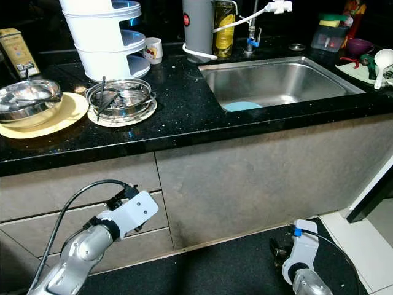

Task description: Kitchen organization

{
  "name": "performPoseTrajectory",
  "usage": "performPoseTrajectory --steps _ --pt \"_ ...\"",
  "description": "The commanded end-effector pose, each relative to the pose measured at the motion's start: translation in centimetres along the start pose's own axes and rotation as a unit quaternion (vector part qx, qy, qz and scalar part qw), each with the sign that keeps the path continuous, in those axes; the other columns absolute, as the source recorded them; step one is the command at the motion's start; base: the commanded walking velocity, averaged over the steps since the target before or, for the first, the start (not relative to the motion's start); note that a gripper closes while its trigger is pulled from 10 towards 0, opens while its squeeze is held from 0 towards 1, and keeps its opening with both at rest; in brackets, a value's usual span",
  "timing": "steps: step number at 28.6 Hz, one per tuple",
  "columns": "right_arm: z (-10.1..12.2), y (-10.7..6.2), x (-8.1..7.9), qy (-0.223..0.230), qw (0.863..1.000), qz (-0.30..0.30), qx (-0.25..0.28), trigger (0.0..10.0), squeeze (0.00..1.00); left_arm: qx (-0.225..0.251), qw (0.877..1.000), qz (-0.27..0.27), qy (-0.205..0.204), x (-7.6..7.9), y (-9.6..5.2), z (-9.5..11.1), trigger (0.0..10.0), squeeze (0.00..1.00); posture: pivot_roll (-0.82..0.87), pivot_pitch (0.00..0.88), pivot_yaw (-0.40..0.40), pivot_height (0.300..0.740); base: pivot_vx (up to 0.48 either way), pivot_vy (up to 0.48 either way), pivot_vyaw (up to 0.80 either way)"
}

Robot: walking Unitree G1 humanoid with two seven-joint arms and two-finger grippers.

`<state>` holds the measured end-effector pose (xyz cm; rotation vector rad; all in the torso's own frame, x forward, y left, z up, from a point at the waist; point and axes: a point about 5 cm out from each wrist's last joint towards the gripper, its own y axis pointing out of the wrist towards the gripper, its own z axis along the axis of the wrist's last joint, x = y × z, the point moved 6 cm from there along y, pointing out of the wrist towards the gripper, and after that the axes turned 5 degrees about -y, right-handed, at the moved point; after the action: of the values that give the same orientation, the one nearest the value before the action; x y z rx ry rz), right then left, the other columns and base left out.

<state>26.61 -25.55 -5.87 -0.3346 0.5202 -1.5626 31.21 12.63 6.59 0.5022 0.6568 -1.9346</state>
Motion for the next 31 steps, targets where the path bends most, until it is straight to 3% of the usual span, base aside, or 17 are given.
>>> performPoseTrajectory --steps 1,31 --pt "-0.14 0.05 -0.03 -0.005 1.000 0.002 -0.006 10.0 0.00 -0.003 1.000 -0.002 0.000 0.01 -0.06 -0.22 10.0 0.00 0.01 0.000 -0.038 0.740 0.000 0.000 0.00" --pt "-0.59 0.00 -0.12 -0.005 1.000 0.004 -0.011 10.0 0.00 -0.005 1.000 -0.003 0.000 0.37 -0.13 -0.62 10.0 0.00 0.01 0.000 -0.039 0.740 0.000 0.000 0.00"
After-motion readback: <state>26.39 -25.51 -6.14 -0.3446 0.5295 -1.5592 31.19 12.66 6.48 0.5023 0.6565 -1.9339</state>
